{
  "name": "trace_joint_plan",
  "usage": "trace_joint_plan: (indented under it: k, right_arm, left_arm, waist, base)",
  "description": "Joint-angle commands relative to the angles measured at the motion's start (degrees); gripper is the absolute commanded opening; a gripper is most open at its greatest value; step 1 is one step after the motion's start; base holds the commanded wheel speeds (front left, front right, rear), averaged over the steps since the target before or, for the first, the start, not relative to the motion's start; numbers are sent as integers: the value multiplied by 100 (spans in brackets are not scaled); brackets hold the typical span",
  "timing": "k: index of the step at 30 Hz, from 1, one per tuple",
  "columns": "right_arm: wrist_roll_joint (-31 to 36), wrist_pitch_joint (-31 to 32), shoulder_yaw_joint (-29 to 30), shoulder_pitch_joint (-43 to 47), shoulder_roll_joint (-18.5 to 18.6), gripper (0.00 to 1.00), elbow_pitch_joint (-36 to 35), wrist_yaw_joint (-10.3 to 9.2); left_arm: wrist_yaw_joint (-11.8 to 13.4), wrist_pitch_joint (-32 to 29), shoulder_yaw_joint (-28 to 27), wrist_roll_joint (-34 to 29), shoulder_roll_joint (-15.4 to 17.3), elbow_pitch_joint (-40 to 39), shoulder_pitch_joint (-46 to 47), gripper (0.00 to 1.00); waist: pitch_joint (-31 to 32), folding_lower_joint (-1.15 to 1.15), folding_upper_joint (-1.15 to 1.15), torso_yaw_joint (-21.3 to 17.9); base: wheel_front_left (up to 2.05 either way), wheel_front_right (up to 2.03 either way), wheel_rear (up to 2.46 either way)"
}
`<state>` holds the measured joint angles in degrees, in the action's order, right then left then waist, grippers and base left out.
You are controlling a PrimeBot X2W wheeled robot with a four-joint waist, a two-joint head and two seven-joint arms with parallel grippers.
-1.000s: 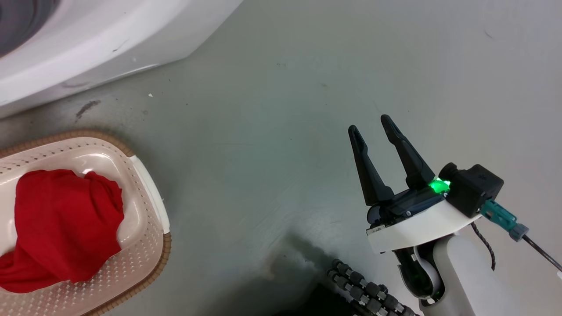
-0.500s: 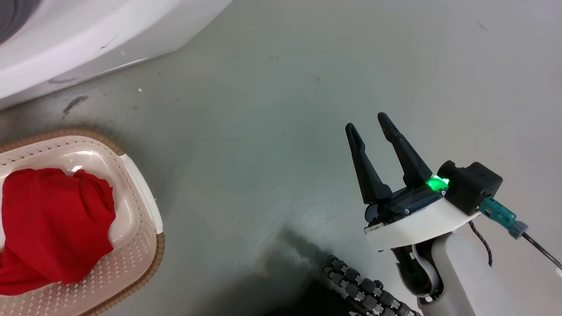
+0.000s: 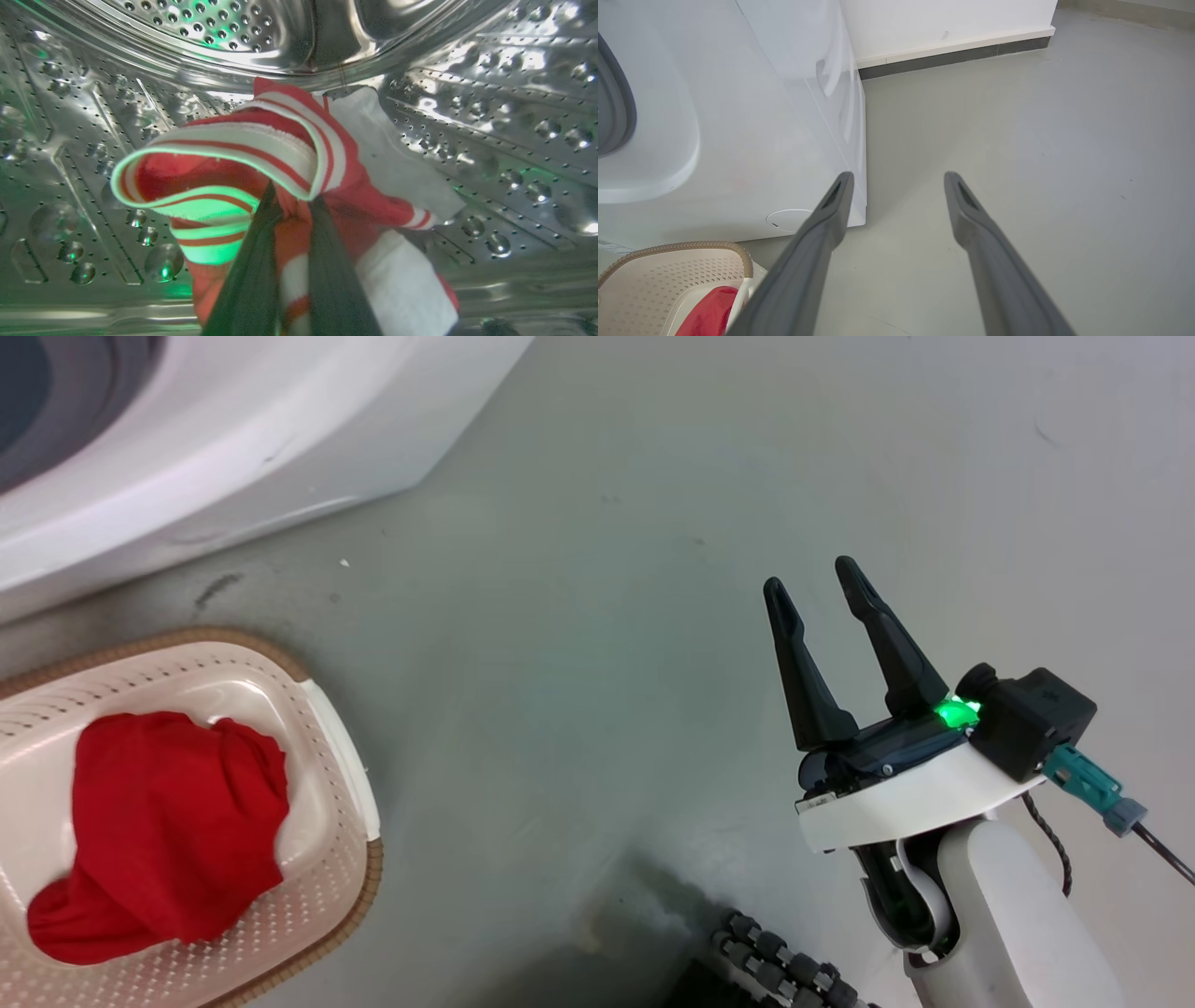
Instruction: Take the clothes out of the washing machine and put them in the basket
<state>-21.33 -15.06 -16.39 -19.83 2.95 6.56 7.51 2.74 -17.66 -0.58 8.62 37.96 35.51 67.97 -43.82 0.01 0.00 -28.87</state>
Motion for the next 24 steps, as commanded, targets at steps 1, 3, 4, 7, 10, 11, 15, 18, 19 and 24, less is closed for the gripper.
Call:
trace_joint_plan:
  k: [1, 3, 4, 7, 10, 11, 15, 18, 19, 24]
  right_arm:
    - [43, -16, 13, 32, -14, 100, 7, -4]
    - [86, -17, 45, 63, -12, 100, 11, -4]
    - [106, -16, 51, 88, -14, 100, 25, -4]
    - [165, -16, 85, 145, -12, 100, 65, -4]
    - [239, -16, 138, 220, -12, 100, 104, -4]
    - [271, -15, 158, 257, -11, 100, 124, -4]
    - [352, -15, 239, 362, -11, 100, 169, -4]
    - [413, -15, 279, 476, -11, 100, 221, -4]
    - [437, -15, 293, 517, -10, 100, 245, -4]
    - [548, -15, 366, 743, -10, 100, 351, -4]
  left_arm:
    - [7, 114, -15, 37, -30, 40, -108, 0]
    - [-36, 455, -30, 98, -104, 169, -190, 0]
    - [-71, 623, -21, 111, -134, 247, -240, 0]
    - [-111, 1084, -38, 210, -250, 463, -380, 0]
    - [-165, 1476, -50, 301, -380, 678, -574, 0]
    - [-175, 1587, -48, 322, -412, 743, -618, 0]
    - [-251, 1990, -60, 438, -564, 1014, -872, 0]
    - [-298, 2273, -72, 523, -673, 1185, -1087, 0]
    - [-314, 2384, -66, 550, -721, 1226, -1165, 0]
    - [-416, 2803, -38, 664, -926, 1409, -1581, 0]
  waist:
    - [119, -1, 0, 60]
    - [259, -1, 0, 101]
    - [337, -1, 0, 118]
    - [582, -1, 0, 163]
    - [855, -1, 0, 203]
    - [941, -1, 0, 221]
    - [1291, -1, 0, 283]
    - [1578, -1, 0, 336]
    - [1688, -1, 0, 361]
    - [2190, -1, 0, 496]
  base:
    - [0, 0, 0]
    - [0, 0, 0]
    - [0, 0, 0]
    - [0, 0, 0]
    - [0, 0, 0]
    - [0, 0, 0]
    - [0, 0, 0]
    - [0, 0, 0]
    - [0, 0, 0]
    - [0, 0, 0]
